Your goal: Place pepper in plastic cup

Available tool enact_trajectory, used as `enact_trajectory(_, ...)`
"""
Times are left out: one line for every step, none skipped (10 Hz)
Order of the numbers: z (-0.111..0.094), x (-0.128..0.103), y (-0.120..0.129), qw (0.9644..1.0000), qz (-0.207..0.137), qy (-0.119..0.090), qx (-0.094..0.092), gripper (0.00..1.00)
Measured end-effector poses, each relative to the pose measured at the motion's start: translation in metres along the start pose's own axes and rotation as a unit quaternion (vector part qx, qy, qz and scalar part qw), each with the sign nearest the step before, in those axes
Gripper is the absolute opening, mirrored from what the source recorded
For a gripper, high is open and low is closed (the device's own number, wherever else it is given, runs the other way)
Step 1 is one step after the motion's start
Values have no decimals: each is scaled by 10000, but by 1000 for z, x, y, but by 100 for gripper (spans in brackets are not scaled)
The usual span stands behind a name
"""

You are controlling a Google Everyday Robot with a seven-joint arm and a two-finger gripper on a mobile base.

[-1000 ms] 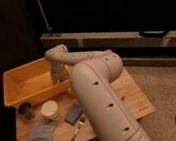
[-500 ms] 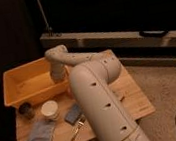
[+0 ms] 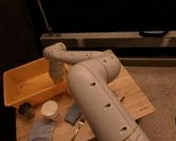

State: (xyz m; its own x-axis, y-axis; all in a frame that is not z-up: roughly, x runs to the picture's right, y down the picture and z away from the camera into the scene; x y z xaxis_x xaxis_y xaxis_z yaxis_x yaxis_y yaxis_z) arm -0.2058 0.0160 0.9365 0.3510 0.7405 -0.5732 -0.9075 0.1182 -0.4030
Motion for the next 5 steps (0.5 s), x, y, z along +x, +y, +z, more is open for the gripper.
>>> enact_trajectory(-21, 2, 5, 9999, -86, -46, -59, 0)
enact_trajectory(-38, 3, 10, 9998, -154, -86, -124, 0)
enact_trajectory(-54, 4, 15, 9995, -231, -106, -188, 0)
enact_trajectory(-73, 7, 21, 9990, -324, -127, -274, 0)
enact_trajectory(-93, 11, 27, 9982, -434, -123, -399, 0)
